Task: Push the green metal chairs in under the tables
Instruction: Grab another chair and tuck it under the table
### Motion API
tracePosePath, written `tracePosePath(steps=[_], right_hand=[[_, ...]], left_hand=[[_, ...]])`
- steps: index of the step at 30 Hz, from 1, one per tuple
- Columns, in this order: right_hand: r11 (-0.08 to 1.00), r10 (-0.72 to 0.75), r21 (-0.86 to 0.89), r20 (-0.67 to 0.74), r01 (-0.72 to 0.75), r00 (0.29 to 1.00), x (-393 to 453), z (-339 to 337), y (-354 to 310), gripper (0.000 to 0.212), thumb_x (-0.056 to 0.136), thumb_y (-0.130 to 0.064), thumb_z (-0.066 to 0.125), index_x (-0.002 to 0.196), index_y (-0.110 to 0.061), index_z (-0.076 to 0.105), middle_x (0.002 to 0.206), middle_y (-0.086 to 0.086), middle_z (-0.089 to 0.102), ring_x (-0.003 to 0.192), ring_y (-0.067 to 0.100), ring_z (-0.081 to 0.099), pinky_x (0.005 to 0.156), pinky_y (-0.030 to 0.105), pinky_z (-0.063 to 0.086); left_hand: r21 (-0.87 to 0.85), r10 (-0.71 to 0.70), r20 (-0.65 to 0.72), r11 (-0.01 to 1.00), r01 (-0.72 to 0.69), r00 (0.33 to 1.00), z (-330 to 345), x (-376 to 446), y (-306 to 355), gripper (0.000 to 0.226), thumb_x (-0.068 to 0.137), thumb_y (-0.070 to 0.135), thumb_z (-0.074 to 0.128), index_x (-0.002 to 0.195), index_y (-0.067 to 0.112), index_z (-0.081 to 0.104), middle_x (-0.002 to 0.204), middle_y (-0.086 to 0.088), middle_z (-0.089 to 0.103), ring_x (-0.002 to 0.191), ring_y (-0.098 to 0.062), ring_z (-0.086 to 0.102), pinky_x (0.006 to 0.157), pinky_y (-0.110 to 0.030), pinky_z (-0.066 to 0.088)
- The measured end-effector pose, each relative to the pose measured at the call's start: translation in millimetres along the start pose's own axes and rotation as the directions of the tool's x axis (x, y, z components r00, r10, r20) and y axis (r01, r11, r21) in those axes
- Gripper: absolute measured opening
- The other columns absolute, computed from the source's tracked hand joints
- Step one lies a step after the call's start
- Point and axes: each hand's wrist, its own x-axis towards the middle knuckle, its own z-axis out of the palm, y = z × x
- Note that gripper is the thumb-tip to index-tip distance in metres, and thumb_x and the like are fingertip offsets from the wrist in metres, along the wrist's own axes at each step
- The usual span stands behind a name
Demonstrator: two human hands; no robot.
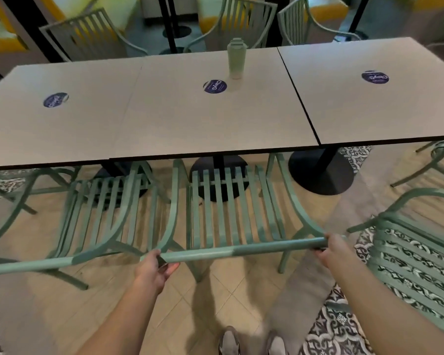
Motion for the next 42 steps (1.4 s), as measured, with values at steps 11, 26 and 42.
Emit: tracePosePath(steps=[11, 26, 42], right_hand=[[0.999, -0.015, -0.038, 0.014, 0.016, 1.000, 11.4, 17.2, -29.1, 0.051, 0.094, -0.009, 0.055, 0.141, -0.007, 0.035, 0.139, 0.018, 0.044, 0.125, 0.038, 0.047, 0.085, 0.053, 0.047], [0.999, -0.011, -0.045, 0.015, 0.012, 1.000, 0.5, 30.0, -18.2, 0.048, 0.094, -0.008, 0.057, 0.138, -0.004, 0.039, 0.137, 0.021, 0.045, 0.123, 0.038, 0.049, 0.094, 0.052, 0.047], [0.999, 0.021, -0.031, 0.029, -0.021, 0.999, -23.4, 34.2, -13.0, 0.049, 0.092, -0.006, 0.060, 0.137, -0.005, 0.041, 0.134, 0.020, 0.049, 0.120, 0.038, 0.052, 0.095, 0.055, 0.048]], left_hand=[[0.021, 0.025, -0.044, 0.999, -0.024, 0.999, 30.4, 4.9, 2.0, 0.036, 0.100, 0.013, 0.048, 0.131, -0.004, 0.044, 0.118, -0.028, 0.058, 0.094, -0.038, 0.061, 0.041, -0.045, 0.054], [0.025, 0.046, -0.102, 0.999, -0.044, 0.994, 35.5, 4.3, 15.1, 0.033, 0.100, 0.013, 0.049, 0.130, -0.001, 0.046, 0.119, -0.026, 0.057, 0.107, -0.040, 0.061, 0.079, -0.048, 0.058], [0.024, 0.049, -0.114, 0.999, -0.046, 0.992, 31.9, 8.6, 26.8, 0.034, 0.099, 0.014, 0.051, 0.130, 0.001, 0.046, 0.124, -0.027, 0.057, 0.106, -0.040, 0.063, 0.087, -0.048, 0.054]])
